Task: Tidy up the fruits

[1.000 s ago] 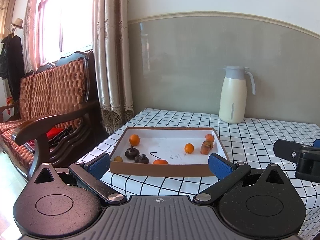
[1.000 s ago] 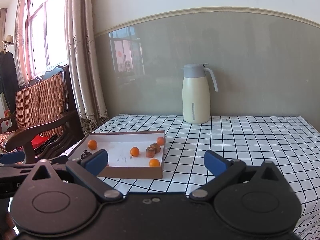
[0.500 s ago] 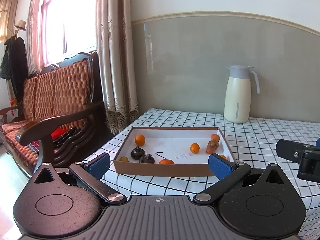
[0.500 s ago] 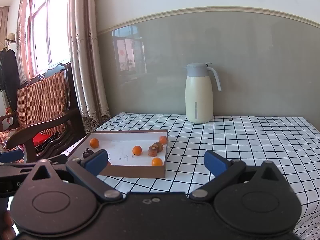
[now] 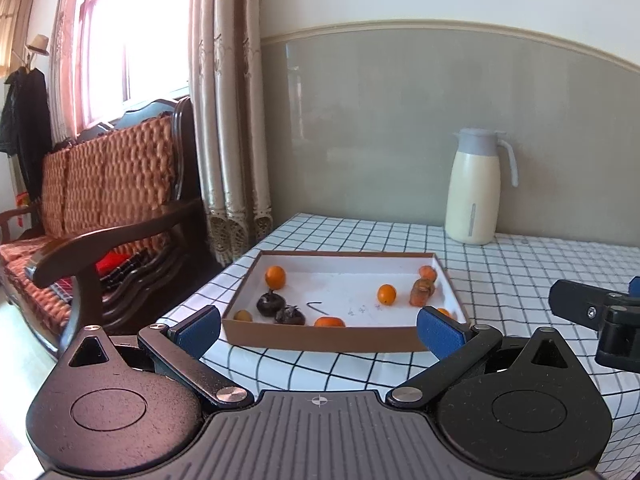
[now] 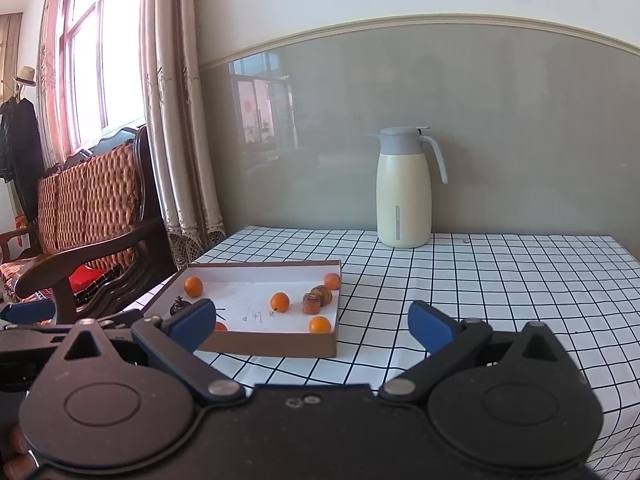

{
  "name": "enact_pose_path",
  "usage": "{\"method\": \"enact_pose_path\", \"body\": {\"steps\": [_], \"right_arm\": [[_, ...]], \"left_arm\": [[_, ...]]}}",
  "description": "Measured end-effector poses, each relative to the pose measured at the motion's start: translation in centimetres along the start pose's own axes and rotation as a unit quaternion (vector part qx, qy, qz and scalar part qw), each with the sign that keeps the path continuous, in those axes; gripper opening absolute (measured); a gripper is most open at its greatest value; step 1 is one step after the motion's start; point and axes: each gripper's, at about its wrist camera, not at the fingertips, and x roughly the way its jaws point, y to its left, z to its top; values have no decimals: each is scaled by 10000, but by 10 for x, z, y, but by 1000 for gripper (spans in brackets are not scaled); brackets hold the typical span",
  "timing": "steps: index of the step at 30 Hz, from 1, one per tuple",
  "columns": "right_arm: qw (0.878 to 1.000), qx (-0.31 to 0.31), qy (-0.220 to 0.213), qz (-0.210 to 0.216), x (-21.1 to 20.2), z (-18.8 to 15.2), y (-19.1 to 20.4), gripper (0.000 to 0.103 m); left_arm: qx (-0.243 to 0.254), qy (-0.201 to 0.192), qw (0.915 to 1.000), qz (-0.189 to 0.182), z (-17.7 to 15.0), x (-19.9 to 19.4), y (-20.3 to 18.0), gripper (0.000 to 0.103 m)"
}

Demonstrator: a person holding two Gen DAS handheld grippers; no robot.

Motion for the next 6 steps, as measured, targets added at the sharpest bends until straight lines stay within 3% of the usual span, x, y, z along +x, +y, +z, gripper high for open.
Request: {"method": "enact_pose_path", "body": {"steps": [6], "right_arm": [[10000,22,6,27,6,0,0,97]], "left_arm": [[-103,64,9999,-75,-2,9,3,103]]}}
